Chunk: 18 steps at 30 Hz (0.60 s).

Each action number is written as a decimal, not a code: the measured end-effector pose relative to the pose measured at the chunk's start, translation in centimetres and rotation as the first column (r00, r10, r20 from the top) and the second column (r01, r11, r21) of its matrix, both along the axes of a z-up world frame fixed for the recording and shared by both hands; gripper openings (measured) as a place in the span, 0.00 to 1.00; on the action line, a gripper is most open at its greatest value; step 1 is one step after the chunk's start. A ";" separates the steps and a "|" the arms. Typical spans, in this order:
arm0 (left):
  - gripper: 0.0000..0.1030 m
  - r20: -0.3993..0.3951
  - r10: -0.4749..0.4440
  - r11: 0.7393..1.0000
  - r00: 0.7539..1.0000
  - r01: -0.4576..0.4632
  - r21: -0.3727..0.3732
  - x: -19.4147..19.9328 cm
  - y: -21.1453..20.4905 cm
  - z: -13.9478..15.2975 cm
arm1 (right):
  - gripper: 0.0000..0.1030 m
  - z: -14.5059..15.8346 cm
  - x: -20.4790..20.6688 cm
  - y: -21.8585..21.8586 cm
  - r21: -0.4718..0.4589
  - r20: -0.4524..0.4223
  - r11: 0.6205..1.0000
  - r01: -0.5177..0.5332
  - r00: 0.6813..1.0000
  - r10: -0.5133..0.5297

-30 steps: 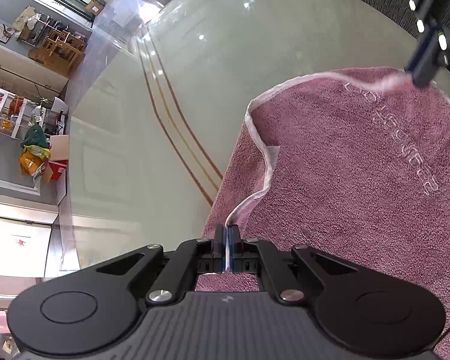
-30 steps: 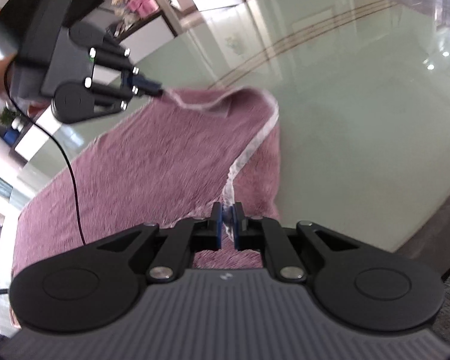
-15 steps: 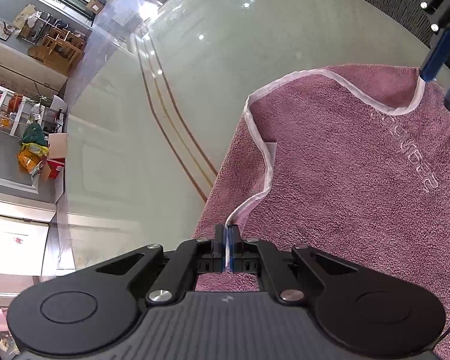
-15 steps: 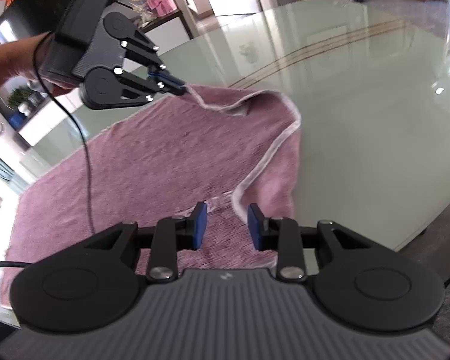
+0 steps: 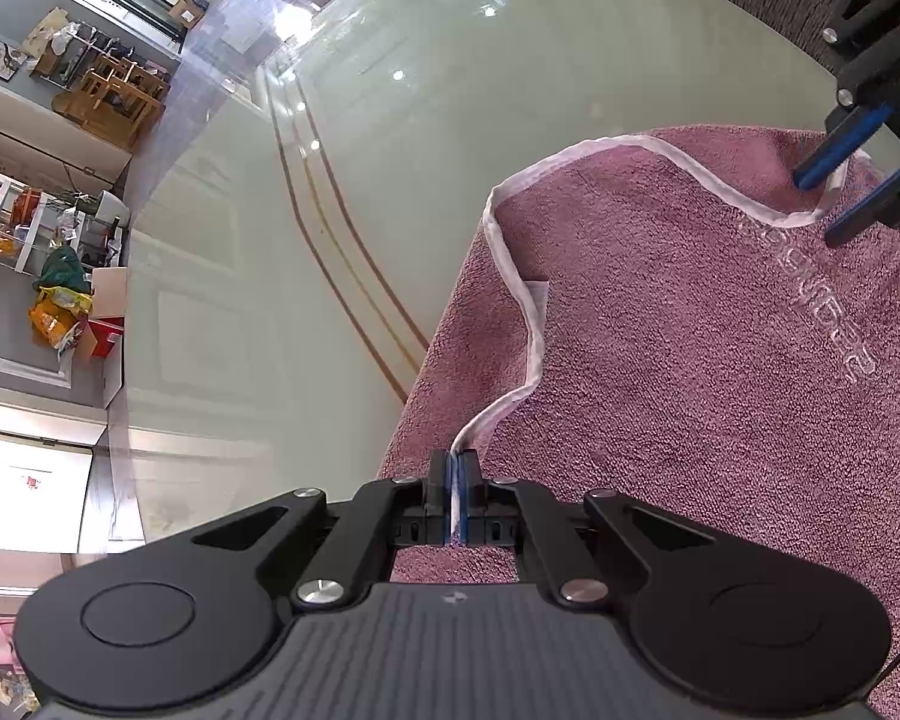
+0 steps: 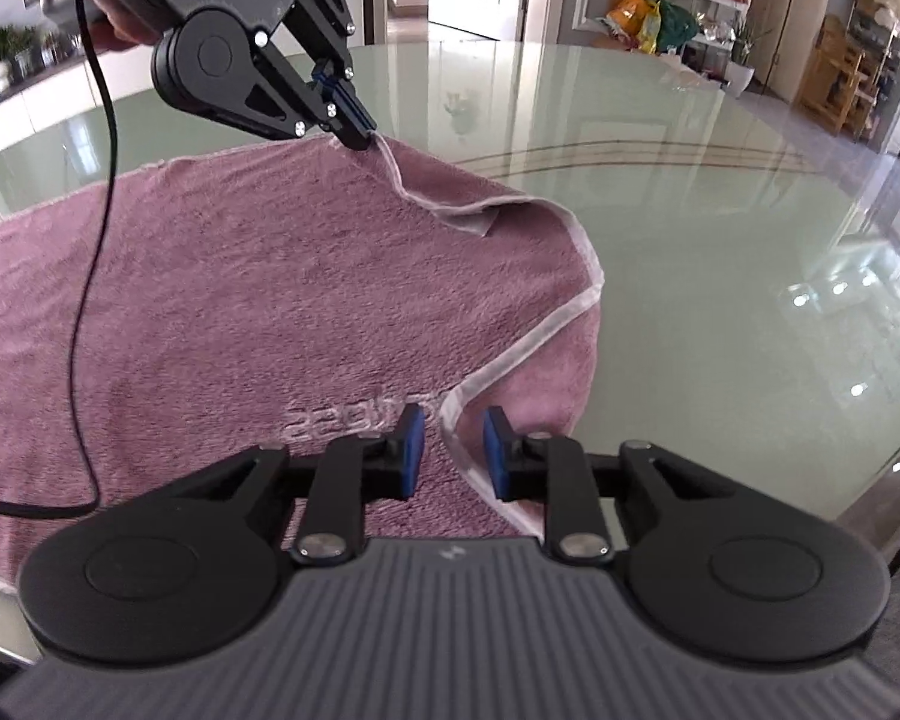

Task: Fold towel
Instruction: 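Lift the hemmed edge with both grippers, raising it above the towel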

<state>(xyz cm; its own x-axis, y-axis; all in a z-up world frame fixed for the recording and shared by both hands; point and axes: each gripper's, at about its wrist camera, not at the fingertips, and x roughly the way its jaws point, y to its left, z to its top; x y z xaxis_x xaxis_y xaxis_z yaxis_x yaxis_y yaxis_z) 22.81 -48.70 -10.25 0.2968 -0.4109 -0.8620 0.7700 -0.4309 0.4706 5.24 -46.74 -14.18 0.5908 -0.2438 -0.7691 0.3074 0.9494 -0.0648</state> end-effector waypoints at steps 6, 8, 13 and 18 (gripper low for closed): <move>0.02 -0.002 -0.001 1.000 1.000 0.001 -0.004 0.0 0.0 0.1 | 0.13 -1.0 0.4 -0.1 0.012 -0.029 1.000 0.006 1.000 -0.006; 0.02 0.000 -0.002 1.000 1.000 0.002 -0.002 0.0 0.1 0.0 | 0.06 -1.0 0.3 -0.2 0.030 -0.027 1.000 0.005 1.000 -0.004; 0.02 -0.001 0.007 1.000 1.000 -0.007 -0.005 0.1 0.2 0.2 | 0.03 -0.3 -0.2 -0.2 0.048 -0.016 0.999 0.001 1.000 0.000; 0.02 -0.004 0.032 0.999 0.999 -0.032 -0.011 0.6 0.1 0.8 | 0.03 1.6 -1.1 -0.6 0.098 0.022 0.995 -0.002 1.000 0.000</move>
<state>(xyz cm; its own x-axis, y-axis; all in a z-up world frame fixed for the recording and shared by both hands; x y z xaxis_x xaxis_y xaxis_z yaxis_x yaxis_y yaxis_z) 23.39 -48.61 -9.43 0.3064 -0.4112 -0.8585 0.7851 -0.4008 0.4721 4.09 -47.38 -12.62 0.6079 -0.1673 -0.7762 0.3067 0.9511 0.0353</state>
